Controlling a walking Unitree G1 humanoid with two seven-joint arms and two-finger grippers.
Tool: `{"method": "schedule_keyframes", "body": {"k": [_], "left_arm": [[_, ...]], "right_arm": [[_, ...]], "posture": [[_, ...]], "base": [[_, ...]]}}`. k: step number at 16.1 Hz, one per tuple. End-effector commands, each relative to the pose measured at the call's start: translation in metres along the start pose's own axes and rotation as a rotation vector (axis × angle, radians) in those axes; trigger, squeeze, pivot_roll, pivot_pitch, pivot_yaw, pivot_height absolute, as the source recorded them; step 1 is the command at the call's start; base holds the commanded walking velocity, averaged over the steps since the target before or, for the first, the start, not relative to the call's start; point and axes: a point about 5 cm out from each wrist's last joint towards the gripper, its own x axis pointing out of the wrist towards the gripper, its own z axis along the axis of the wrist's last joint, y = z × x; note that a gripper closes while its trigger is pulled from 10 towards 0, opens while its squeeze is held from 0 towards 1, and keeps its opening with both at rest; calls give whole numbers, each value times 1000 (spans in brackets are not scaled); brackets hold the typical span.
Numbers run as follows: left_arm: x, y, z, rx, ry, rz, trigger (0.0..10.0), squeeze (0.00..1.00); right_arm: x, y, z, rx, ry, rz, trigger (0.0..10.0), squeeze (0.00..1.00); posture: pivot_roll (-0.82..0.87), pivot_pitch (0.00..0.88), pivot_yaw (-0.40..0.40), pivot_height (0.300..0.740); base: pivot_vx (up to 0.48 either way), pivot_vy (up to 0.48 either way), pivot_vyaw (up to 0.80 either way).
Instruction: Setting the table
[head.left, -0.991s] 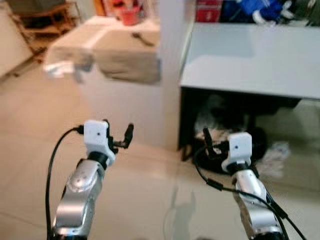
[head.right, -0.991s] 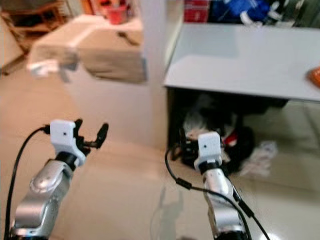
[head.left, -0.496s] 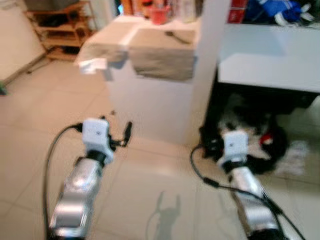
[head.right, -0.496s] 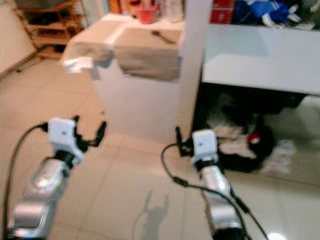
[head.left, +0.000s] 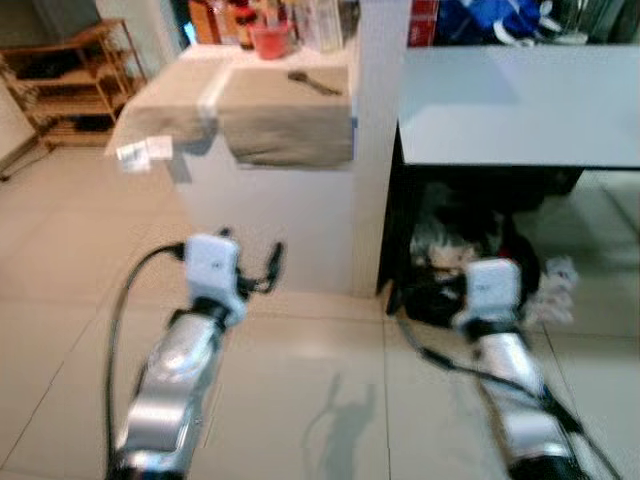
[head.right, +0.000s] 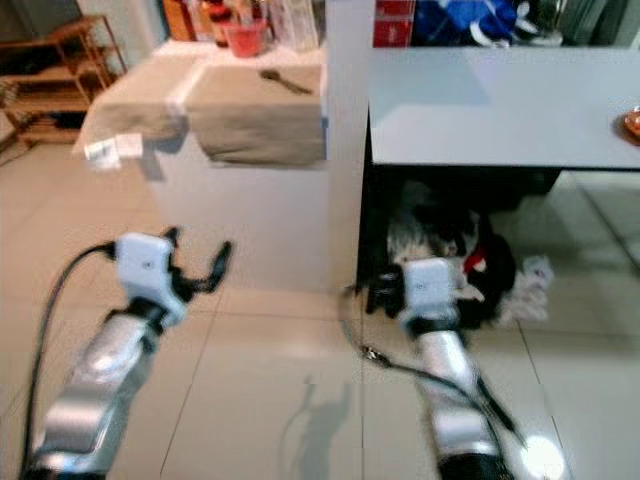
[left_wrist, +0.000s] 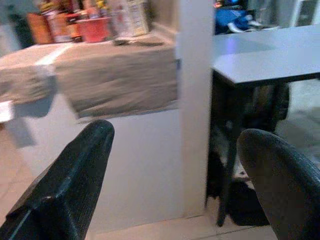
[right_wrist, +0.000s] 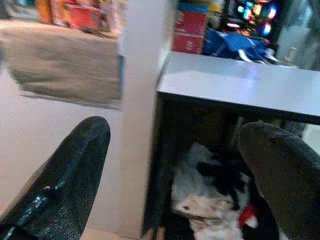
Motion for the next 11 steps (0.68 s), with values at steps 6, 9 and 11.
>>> {"method": "schedule_keyframes", "body": {"k": [6, 9, 11], "left_arm": [[-3, 12, 2, 18, -3, 31, 10000, 0], [-3, 13, 1, 30, 0, 28, 10000, 0], [-1, 13, 2, 33, -4, 26, 10000, 0]], "right_arm": [[9, 18, 7, 7, -36, 48, 10000, 0], [9, 20, 7, 6, -34, 54, 10000, 0], [11, 21, 8, 7, -42, 56, 10000, 0]], "posture": [[-93, 0, 79, 740], [-92, 0, 81, 740], [-95, 0, 84, 740]], "base": [[447, 0, 0], [440, 0, 0], [441, 0, 0]]}}
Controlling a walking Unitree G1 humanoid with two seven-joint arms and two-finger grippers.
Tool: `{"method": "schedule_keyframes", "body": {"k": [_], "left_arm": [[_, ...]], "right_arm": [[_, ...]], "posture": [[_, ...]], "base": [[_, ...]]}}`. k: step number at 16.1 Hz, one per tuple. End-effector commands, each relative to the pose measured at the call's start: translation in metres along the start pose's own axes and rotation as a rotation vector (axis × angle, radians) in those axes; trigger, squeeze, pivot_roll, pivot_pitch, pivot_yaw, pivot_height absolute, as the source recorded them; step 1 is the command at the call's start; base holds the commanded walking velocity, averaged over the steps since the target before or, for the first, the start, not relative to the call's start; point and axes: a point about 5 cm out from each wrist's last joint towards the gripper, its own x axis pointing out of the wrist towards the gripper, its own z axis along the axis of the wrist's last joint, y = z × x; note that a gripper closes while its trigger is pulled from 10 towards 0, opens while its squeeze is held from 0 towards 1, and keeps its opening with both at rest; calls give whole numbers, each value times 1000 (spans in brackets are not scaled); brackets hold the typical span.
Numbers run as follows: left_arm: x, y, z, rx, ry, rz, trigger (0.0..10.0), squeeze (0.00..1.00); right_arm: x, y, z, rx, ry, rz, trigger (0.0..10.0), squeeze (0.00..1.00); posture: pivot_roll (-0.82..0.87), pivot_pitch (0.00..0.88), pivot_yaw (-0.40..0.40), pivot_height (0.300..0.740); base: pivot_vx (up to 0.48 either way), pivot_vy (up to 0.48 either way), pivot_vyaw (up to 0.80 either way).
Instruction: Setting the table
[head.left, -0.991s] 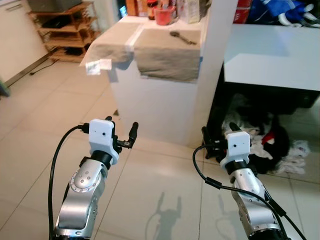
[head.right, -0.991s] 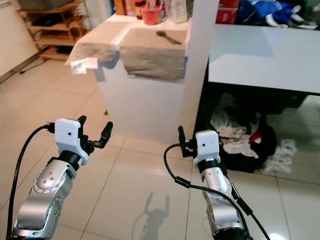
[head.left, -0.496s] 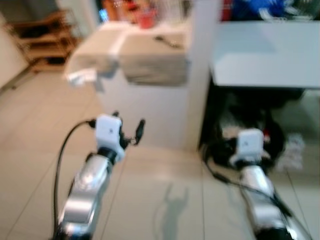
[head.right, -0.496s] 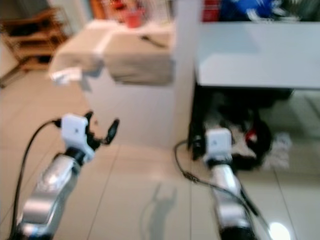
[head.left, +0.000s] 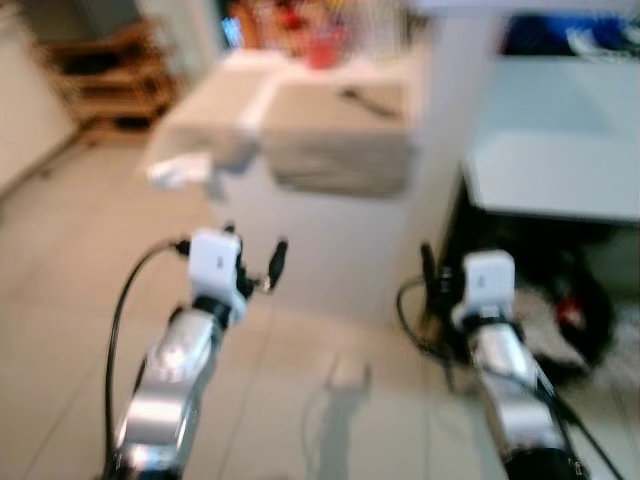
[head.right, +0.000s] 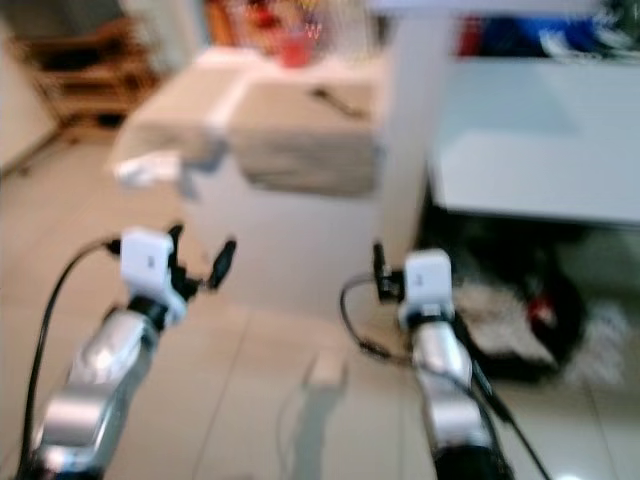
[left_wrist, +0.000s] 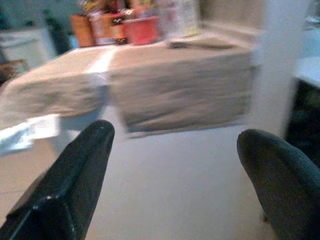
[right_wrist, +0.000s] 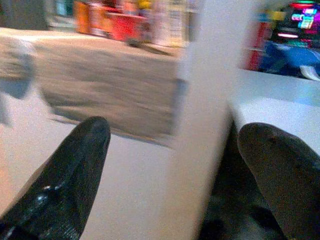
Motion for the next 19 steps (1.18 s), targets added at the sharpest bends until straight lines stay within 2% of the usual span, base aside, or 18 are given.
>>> {"method": "schedule_keyframes", "body": {"k": [1, 8, 11, 12, 14, 16, 18, 19], "left_arm": [[2, -1, 3, 4, -11, -7, 10000, 0], [6, -4, 5, -10, -20, -16, 10000, 0], [9, -2, 7, -10, -40, -19, 10000, 0], [8, 1, 10, -3, -52, -2, 10000, 0], [10, 4, 13, 25, -58, -5, 10000, 0], [12, 5, 15, 28, -61, -11, 10000, 0], [25, 7, 20, 51, -60, -40, 10000, 0], [25, 7, 20, 51, -60, -40, 10000, 0]], "right_arm": [[0, -6, 1, -14, -7, -5, 10000, 0], [2, -10, 1, -17, -8, -8, 10000, 0], [4, -7, 9, -6, -58, -9, 10000, 0], [6, -7, 20, -5, -113, -27, 10000, 0], [7, -7, 29, 8, -140, -43, 10000, 0], [7, -9, 31, 16, -143, -59, 10000, 0], [3, -11, 27, 31, -123, -79, 10000, 0], [3, -11, 27, 31, -123, -79, 10000, 0]], "posture": [[-97, 0, 86, 740], [-102, 0, 91, 740], [-102, 0, 95, 740], [-104, 0, 95, 740], [-104, 0, 97, 740], [-104, 0, 98, 740], [-123, 0, 111, 740], [-123, 0, 111, 740]], "base": [[439, 0, 0], [439, 0, 0], [435, 0, 0], [0, 0, 0], [0, 0, 0], [0, 0, 0], [0, 0, 0], [0, 0, 0]]}}
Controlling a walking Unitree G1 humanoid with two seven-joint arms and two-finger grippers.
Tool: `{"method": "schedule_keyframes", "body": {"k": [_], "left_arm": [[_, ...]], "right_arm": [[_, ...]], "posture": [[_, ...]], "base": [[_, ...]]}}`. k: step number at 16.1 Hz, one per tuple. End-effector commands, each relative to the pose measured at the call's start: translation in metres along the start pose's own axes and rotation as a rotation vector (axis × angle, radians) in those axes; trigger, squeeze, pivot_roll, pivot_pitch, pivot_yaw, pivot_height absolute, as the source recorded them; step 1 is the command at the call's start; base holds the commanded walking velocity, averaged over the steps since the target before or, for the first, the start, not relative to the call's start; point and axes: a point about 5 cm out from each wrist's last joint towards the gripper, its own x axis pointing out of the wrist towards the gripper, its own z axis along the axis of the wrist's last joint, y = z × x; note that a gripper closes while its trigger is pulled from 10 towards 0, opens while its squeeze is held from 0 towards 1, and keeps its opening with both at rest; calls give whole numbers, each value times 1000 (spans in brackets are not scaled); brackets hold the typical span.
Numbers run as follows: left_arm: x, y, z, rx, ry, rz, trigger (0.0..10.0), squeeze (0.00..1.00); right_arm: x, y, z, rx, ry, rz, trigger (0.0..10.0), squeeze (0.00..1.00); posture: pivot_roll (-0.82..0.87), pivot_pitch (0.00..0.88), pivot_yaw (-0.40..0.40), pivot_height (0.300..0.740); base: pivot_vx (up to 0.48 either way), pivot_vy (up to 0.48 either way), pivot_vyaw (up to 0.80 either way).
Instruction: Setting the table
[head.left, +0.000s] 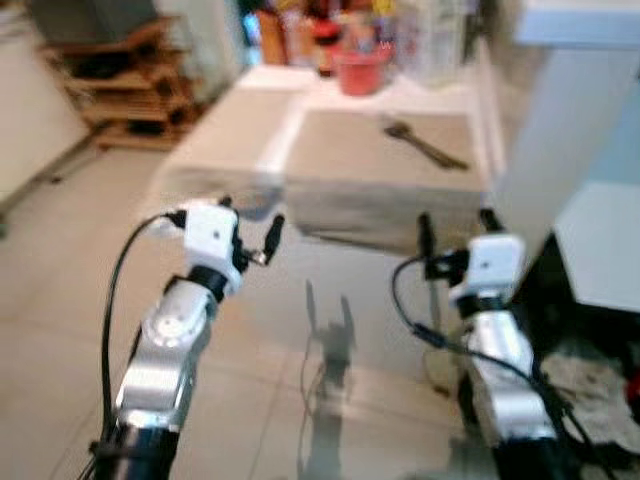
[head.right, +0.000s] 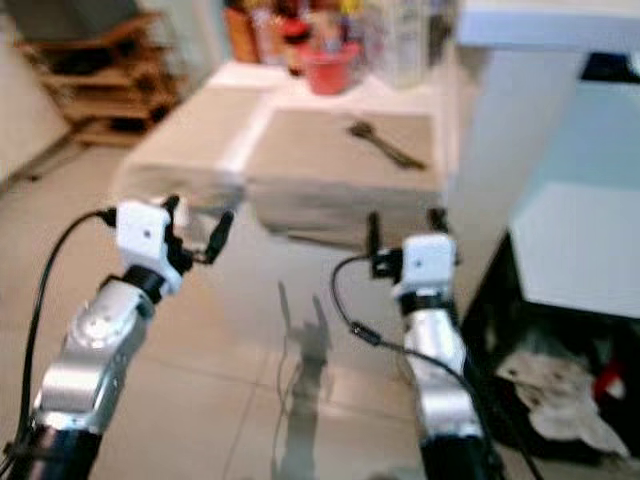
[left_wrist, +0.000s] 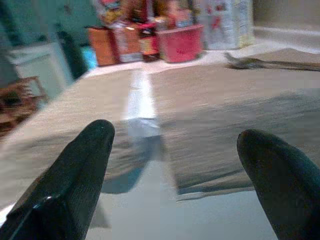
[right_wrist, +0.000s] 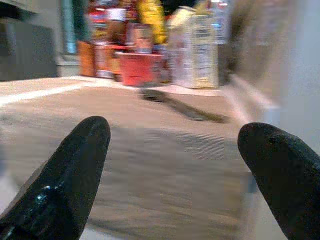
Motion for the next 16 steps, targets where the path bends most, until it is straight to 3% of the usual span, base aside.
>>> {"method": "schedule_keyframes", "body": {"k": [1, 6, 9, 12, 16], "left_arm": [[4, -1, 0, 4, 1, -19, 10000, 0], [17, -8, 1, -15, -12, -45, 10000, 0], [17, -9, 1, -7, -10, -54, 10000, 0], [17, -6, 2, -13, -17, -42, 10000, 0], [17, -4, 7, 23, -49, -36, 10000, 0]], "right_arm": [[-3, -4, -2, -8, 15, -6, 10000, 0], [-5, -7, -7, -22, 58, 2, 10000, 0], [-8, -9, -11, -33, 79, 8, 10000, 0], [-5, -5, -13, -37, 88, 19, 10000, 0], [2, -2, -10, -42, 66, 35, 10000, 0]], "posture": [[-141, 0, 113, 740], [-179, 0, 123, 740], [-174, 0, 123, 740], [-158, 0, 118, 740], [-147, 0, 110, 740]], "base": [[0, 0, 0], [0, 0, -158], [0, 0, -777], [0, 0, 0], [0, 410, 0]]}}
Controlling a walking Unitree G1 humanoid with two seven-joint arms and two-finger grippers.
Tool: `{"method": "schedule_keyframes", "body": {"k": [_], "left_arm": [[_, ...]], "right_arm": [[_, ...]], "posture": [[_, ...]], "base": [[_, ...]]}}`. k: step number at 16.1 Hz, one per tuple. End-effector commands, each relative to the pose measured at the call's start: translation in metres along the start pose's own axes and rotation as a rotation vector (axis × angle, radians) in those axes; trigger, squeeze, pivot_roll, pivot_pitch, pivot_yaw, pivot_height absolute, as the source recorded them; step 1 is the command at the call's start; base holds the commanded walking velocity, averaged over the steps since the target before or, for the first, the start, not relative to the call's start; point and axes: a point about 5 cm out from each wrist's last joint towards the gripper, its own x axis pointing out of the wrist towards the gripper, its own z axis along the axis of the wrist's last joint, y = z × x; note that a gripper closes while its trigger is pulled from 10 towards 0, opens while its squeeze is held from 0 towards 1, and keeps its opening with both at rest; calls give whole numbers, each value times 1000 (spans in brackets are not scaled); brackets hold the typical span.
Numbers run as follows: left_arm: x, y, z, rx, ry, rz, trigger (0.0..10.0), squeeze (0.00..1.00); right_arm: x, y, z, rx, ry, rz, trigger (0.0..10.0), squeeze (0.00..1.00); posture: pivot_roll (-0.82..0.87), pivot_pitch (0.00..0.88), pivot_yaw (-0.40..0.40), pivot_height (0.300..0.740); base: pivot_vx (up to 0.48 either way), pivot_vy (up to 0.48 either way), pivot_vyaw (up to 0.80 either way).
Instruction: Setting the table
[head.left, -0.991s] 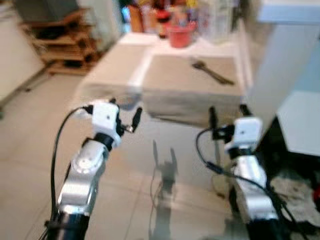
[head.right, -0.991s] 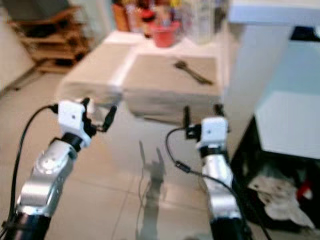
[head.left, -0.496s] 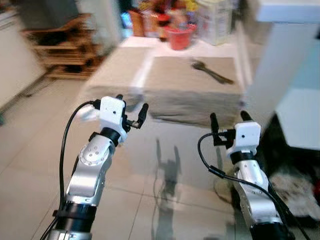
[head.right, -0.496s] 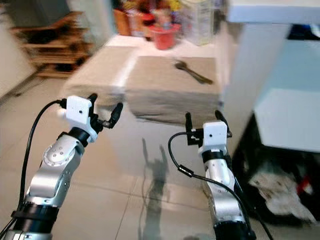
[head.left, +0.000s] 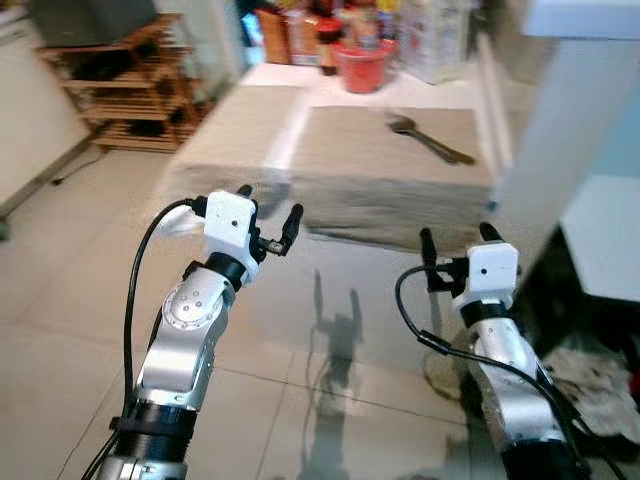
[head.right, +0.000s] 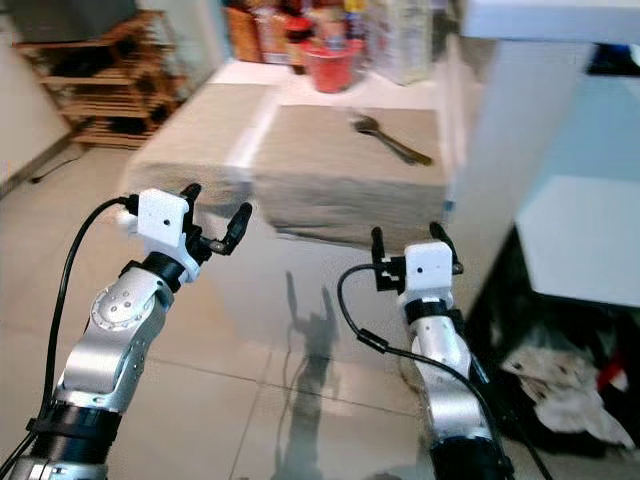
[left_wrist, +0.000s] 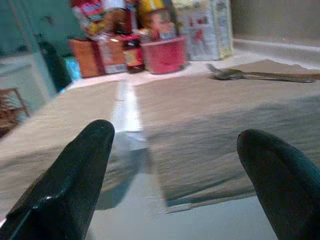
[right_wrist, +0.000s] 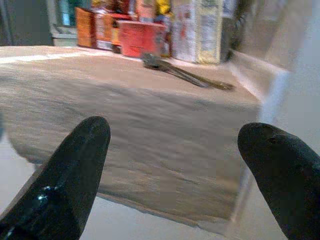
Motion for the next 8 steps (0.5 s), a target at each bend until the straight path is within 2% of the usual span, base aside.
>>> {"method": "schedule_keyframes", "body": {"k": [1, 2, 4, 8], "left_arm": [[-1, 8, 3, 40, -4, 15, 10000, 0], [-1, 8, 3, 39, -6, 13, 10000, 0], [-1, 7, 3, 26, -8, 11, 10000, 0], [-1, 6, 3, 25, -12, 14, 10000, 0]], "right_arm": [[5, 7, 5, 9, -25, 23, 10000, 0], [6, 8, 6, 13, -27, 26, 10000, 0], [8, 11, 6, 9, -24, 43, 10000, 0], [10, 12, 6, 2, -26, 42, 10000, 0]], "posture": [[-146, 0, 109, 740], [-146, 0, 109, 740], [-144, 0, 107, 740], [-139, 0, 106, 740]], "base": [[281, 390, 0], [334, 345, 0], [424, 0, -469], [432, 0, 0]]}}
